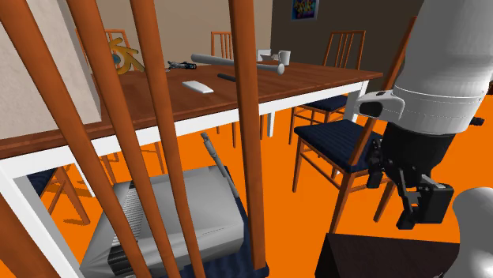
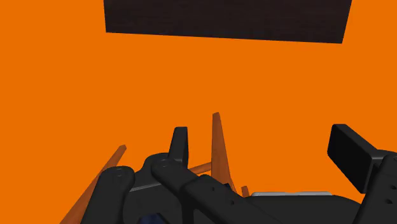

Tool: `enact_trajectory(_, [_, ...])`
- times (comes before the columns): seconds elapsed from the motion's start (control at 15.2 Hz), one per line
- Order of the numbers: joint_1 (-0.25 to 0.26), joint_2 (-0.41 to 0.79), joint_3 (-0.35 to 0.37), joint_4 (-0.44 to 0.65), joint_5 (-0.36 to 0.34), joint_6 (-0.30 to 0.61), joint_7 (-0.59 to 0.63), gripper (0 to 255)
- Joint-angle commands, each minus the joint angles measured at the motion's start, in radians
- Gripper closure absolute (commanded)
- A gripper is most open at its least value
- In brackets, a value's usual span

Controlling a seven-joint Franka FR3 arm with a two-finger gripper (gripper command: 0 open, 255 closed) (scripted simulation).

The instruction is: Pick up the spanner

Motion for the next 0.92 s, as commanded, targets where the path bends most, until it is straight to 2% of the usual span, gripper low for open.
enact_trajectory(0.0, [0.0, 0.0, 0.0, 0.0, 0.0, 0.0, 0.0, 0])
enact_trajectory(0.53, [-0.002, 0.03, -0.2, -0.142, -0.033, 0.426, -0.233, 0])
enact_trajectory(0.86, [0.046, 0.127, -0.353, -0.162, 0.007, 0.691, -0.409, 0])
